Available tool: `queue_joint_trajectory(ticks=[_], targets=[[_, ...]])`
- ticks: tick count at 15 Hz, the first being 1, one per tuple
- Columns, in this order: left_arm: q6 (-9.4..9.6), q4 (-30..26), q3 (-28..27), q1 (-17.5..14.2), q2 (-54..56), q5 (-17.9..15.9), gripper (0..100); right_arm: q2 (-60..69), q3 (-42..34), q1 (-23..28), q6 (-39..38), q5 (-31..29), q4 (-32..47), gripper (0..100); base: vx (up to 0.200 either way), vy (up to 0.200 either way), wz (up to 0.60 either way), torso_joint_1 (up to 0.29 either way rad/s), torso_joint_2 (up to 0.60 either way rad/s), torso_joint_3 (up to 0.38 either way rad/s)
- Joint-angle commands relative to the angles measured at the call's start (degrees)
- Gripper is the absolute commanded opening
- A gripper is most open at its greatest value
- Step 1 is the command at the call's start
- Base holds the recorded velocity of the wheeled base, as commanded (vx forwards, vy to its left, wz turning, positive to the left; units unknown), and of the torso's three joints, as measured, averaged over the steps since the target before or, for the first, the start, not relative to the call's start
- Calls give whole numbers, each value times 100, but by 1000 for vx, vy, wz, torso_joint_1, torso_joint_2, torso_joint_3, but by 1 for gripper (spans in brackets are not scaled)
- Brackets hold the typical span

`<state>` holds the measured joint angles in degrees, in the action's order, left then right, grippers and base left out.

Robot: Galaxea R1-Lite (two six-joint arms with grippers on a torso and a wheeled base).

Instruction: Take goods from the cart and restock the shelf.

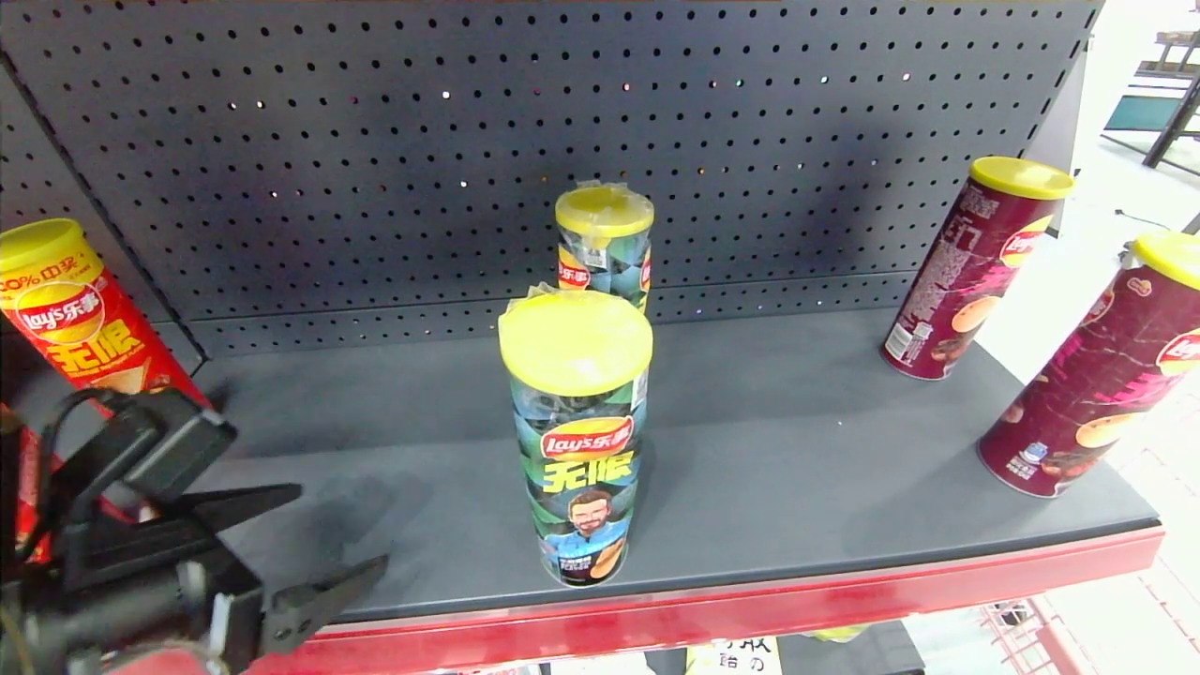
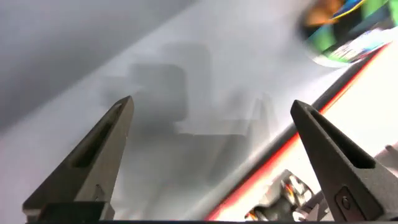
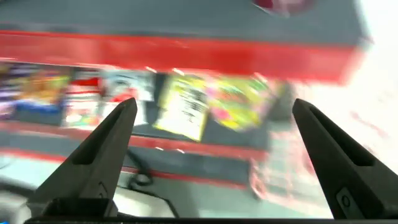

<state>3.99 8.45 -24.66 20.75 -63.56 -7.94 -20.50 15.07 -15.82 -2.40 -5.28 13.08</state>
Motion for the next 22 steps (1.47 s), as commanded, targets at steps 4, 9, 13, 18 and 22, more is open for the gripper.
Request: queue_joint_trajectory(ticks=[4, 9, 13, 18, 22], targets=[[-1374, -3473, 339, -1214, 4528, 2209, 100, 925, 154, 1828, 187, -351, 1109, 100, 0, 0, 0, 0, 0, 0], [-1348, -3429, 445, -1732, 5908, 2059, 100, 1585, 93, 1864, 293, -333, 1786, 100, 0, 0, 0, 0, 0, 0], [-900, -1100, 2238, -1750, 5908, 196, 100, 2042, -21, 1565, 521, 1257, 1575, 100, 0, 0, 0, 0, 0, 0], [-750, -915, 2290, -2224, 6049, 978, 100, 1954, -514, 1609, 539, 598, 415, 100, 0, 0, 0, 0, 0, 0], [-733, -941, 2282, -2066, 6356, -15, 100, 1813, -663, 1512, 609, 326, 186, 100, 0, 0, 0, 0, 0, 0]])
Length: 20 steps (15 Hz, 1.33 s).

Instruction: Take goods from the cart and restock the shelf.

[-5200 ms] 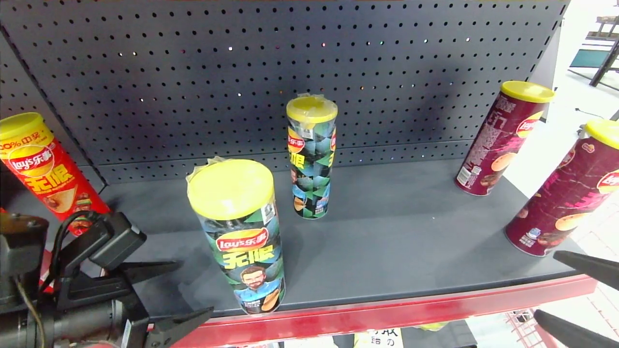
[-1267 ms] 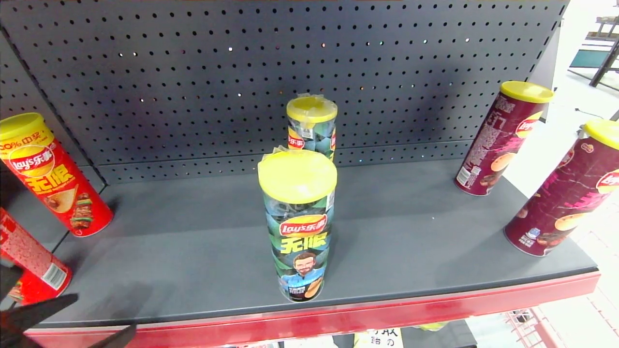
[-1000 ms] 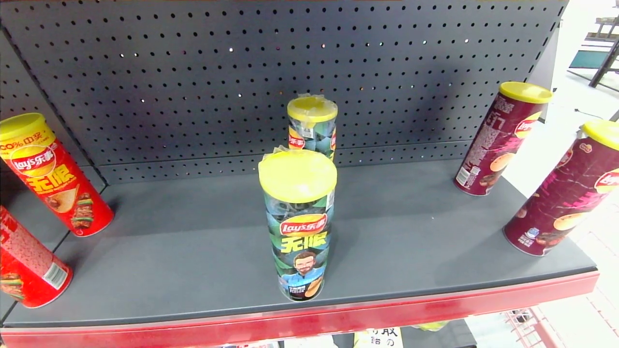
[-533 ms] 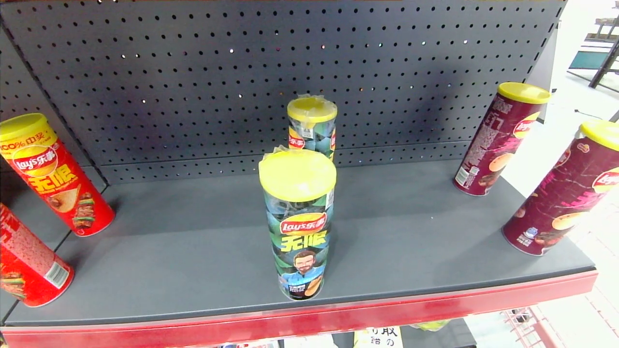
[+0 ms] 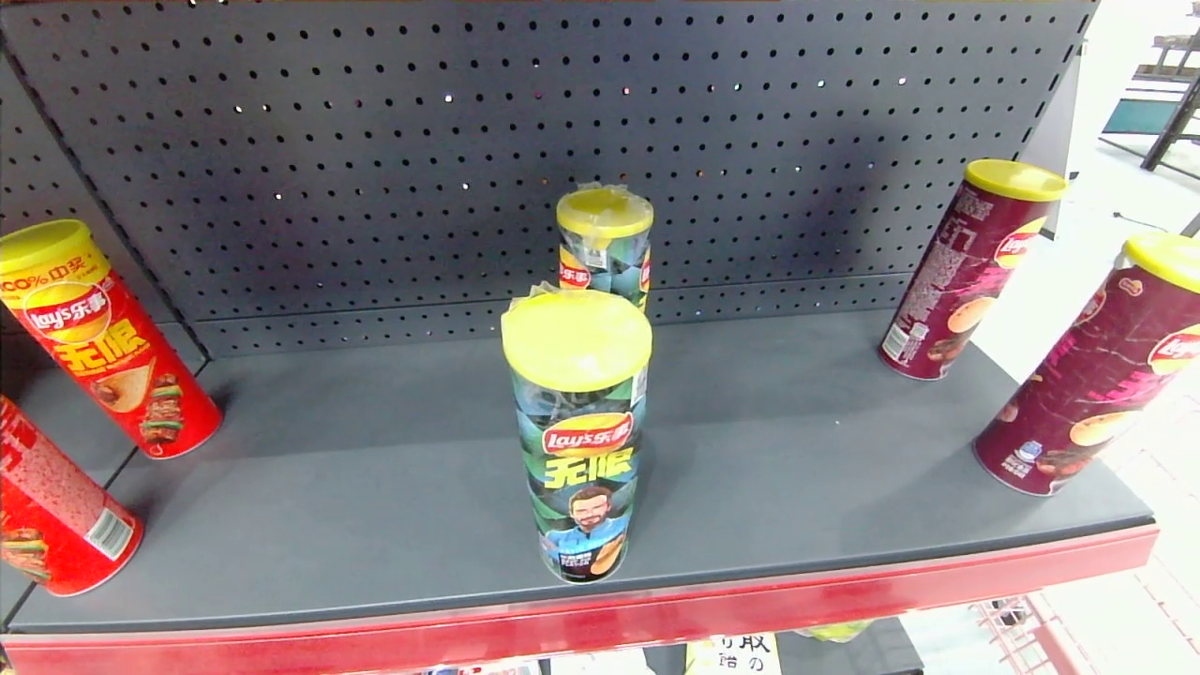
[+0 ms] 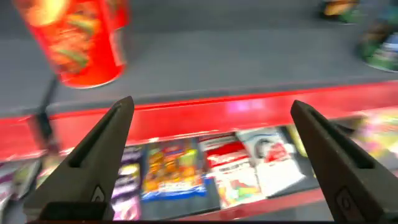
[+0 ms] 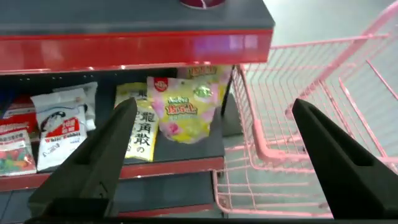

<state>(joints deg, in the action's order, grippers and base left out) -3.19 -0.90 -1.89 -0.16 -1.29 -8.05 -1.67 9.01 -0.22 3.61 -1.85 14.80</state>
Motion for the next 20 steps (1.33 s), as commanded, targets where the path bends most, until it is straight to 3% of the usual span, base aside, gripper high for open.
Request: queue_joint_trajectory(ticks=[1, 2, 3, 5, 15, 20], targets=[[91, 29, 31, 16, 129, 348, 100, -70, -338, -92, 8, 335, -575, 100, 0, 0, 0, 0, 0, 0], [275, 90, 189, 16, 129, 875, 100, -70, -664, -84, 0, 677, -1251, 100, 0, 0, 0, 0, 0, 0], [240, 90, 189, 16, 129, 840, 100, 35, -892, -48, -18, 792, -1665, 100, 0, 0, 0, 0, 0, 0], [240, 81, 189, 16, 129, 567, 100, 149, -892, 22, -352, 282, -1480, 100, 0, 0, 0, 0, 0, 0], [302, 81, 189, 16, 129, 567, 100, 149, -901, 13, -343, 352, -1489, 100, 0, 0, 0, 0, 0, 0], [311, 81, 189, 16, 129, 576, 100, 149, -901, 13, -326, 344, -1489, 100, -120, 0, 0, 5, 2, 0]])
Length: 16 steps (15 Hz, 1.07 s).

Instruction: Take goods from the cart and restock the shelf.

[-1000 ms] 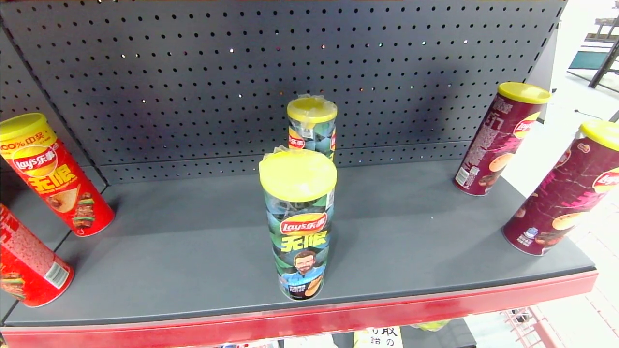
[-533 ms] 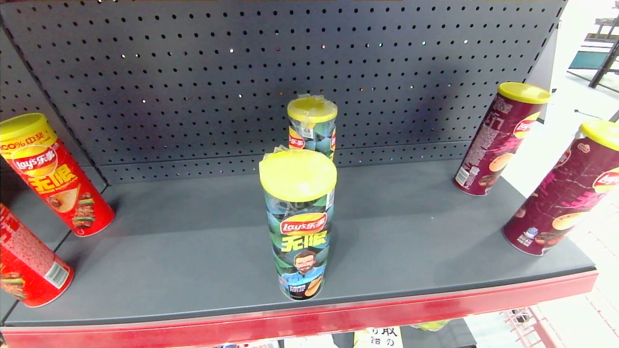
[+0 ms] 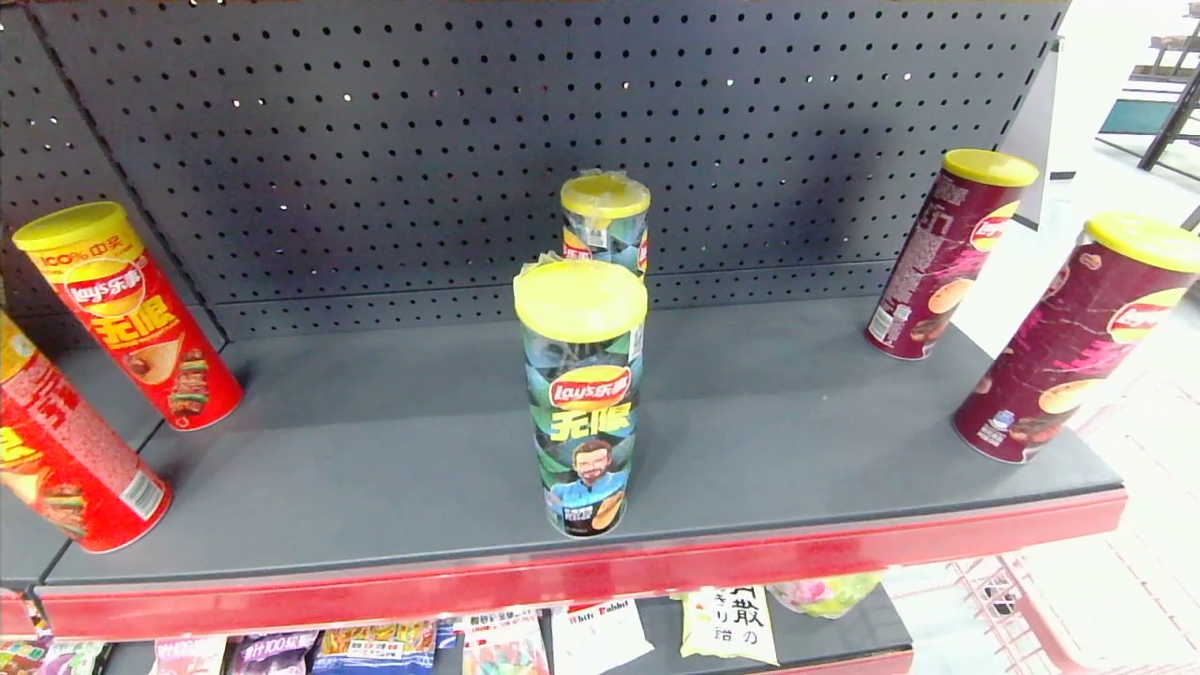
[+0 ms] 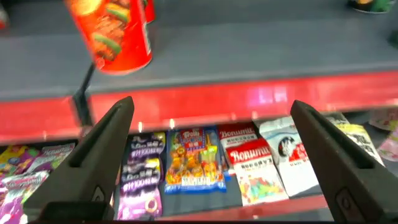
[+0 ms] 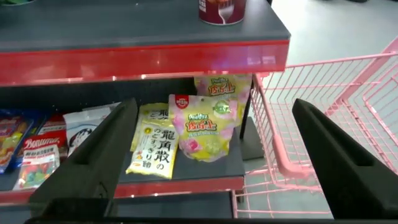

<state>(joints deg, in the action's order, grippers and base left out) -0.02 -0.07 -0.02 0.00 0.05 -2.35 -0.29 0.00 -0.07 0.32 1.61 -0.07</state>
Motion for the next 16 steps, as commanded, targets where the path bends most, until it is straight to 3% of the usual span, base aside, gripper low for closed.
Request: queue_joint_trajectory(ticks=[1, 3, 6, 16], targets=[[-6, -1, 2, 0, -5, 7, 100, 12, 0, -1, 12, 6, -1, 100, 0, 0, 0, 0, 0, 0], [-6, -1, 2, 0, -5, -2, 100, 12, 9, -1, 21, 6, -1, 100, 0, 0, 0, 0, 0, 0], [-6, -1, 2, 0, -5, -2, 100, 12, 0, -1, -5, 6, -1, 100, 0, 0, 600, 3, 1, 5], [-6, -1, 2, 0, -5, 7, 100, 12, 0, -1, -5, 24, -1, 100, 0, 0, 0, 0, 0, 0]])
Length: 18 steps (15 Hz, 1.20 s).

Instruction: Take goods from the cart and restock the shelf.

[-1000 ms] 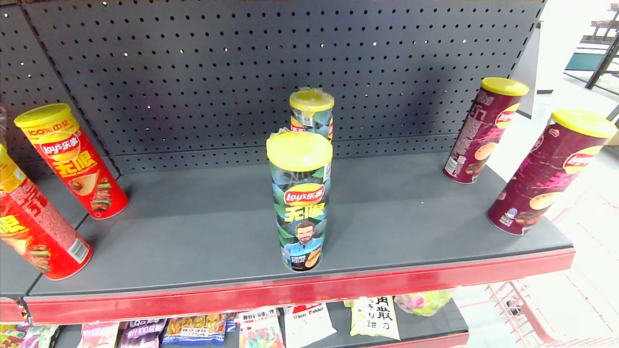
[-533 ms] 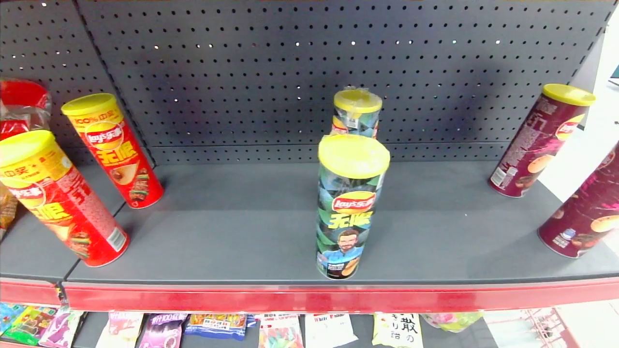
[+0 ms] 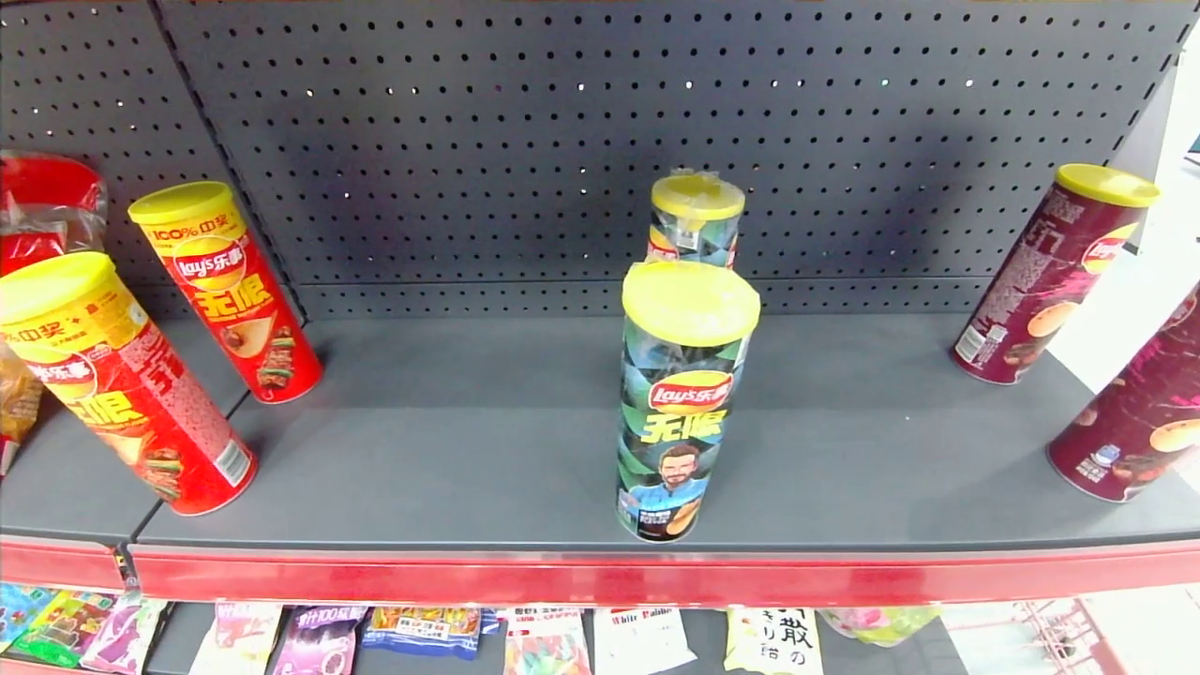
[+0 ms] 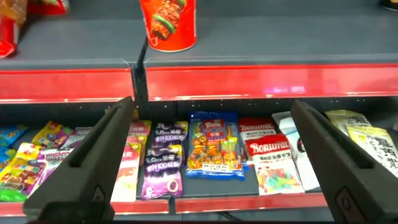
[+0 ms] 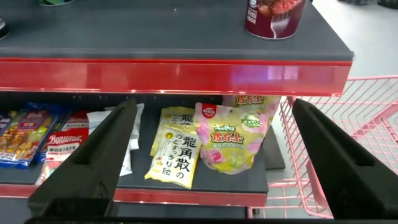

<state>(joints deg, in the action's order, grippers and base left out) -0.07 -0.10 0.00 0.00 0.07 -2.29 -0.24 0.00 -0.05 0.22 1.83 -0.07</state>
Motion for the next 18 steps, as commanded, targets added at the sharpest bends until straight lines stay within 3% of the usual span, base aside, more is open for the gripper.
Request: queue_joint_trajectory(ticks=[1, 18], targets=[[-1, 1, 0, 0, -7, -8, 100, 7, 0, -4, -4, 2, -1, 100, 0, 0, 0, 0, 0, 0], [-1, 1, 0, 0, -7, 1, 100, 7, 0, 5, -40, -60, -1, 100, 0, 0, 0, 0, 0, 0]])
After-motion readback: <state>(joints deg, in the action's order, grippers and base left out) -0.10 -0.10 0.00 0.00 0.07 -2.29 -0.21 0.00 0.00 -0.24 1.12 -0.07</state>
